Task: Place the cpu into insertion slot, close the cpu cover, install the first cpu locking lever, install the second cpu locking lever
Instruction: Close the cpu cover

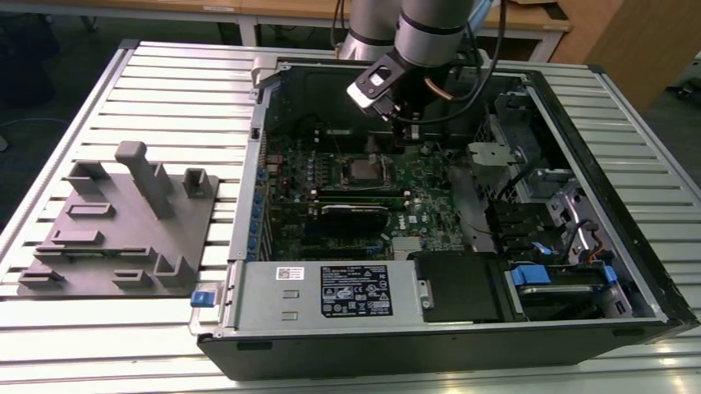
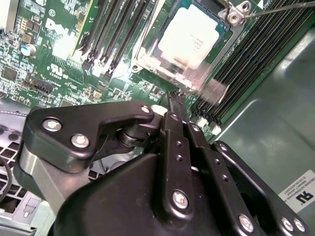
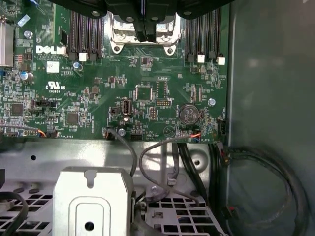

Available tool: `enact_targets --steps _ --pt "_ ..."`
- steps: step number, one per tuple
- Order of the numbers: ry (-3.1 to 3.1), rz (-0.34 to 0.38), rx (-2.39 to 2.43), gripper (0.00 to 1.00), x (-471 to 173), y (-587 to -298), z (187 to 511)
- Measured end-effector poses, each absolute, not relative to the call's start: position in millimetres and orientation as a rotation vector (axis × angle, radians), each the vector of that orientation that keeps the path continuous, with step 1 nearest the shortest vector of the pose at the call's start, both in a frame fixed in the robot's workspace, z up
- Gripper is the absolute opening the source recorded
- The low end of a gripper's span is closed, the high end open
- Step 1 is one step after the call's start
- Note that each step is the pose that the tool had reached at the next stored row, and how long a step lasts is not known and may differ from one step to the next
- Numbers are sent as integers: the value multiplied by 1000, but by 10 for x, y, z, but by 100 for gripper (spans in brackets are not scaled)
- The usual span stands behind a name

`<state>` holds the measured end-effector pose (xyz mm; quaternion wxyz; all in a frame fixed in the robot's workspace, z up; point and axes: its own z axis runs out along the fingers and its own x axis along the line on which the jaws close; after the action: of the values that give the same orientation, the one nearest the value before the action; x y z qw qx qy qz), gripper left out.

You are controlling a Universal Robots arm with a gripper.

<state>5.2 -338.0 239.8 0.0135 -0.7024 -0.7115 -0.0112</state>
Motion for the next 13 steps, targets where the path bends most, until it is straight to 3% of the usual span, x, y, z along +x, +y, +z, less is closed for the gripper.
enact_targets --steps 13 --pt "-2216 -35 -2188 11 -74 -3380 2374"
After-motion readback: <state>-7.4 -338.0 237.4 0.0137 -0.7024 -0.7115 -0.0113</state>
